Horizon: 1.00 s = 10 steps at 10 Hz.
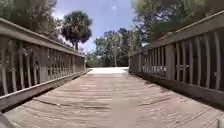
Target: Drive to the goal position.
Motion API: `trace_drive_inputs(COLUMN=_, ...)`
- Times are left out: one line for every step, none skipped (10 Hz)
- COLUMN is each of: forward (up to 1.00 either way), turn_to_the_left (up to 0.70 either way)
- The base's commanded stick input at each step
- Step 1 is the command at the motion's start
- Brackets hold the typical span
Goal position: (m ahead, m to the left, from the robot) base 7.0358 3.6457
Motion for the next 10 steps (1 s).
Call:
trace_drive_inputs(forward=0.5, turn_to_the_left=0.0)
trace_drive_inputs(forward=0.5, turn_to_the_left=0.0)
trace_drive_inputs(forward=0.5, turn_to_the_left=0.0)
trace_drive_inputs(forward=0.5, turn_to_the_left=0.0)
trace_drive_inputs(forward=0.5, turn_to_the_left=0.0)
trace_drive_inputs(forward=0.5, turn_to_the_left=0.0)
trace_drive_inputs(forward=0.5, turn_to_the_left=0.0)
trace_drive_inputs(forward=0.5, turn_to_the_left=0.0)
trace_drive_inputs(forward=0.5, turn_to_the_left=0.0)
trace_drive_inputs(forward=0.5, turn_to_the_left=0.0)
